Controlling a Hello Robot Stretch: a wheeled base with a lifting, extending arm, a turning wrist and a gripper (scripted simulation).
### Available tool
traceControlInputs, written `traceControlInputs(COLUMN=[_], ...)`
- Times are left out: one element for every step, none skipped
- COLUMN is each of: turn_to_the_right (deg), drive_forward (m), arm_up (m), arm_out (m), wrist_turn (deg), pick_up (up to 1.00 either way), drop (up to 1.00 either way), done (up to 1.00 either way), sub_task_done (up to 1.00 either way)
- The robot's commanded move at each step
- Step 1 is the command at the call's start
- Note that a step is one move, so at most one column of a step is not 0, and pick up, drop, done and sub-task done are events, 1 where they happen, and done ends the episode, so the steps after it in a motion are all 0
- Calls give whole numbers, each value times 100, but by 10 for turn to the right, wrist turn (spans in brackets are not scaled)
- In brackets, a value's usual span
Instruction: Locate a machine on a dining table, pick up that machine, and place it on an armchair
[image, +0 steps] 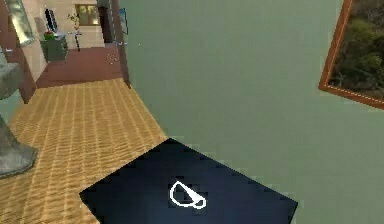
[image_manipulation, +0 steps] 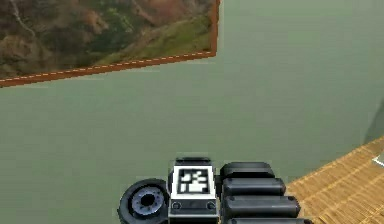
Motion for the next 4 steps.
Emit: traceControlInputs(turn_to_the_right=[-240, 0, 0, -30], drive_forward=[0, 100, 100, 0], arm_up=[0, 0, 0, 0], arm_out=[0, 0, 0, 0], wrist_turn=[0, 0, 0, 0], pick_up=[0, 0, 0, 0], drop=[0, 0, 0, 0], done=[0, 0, 0, 0], sub_task_done=[0, 0, 0, 0])
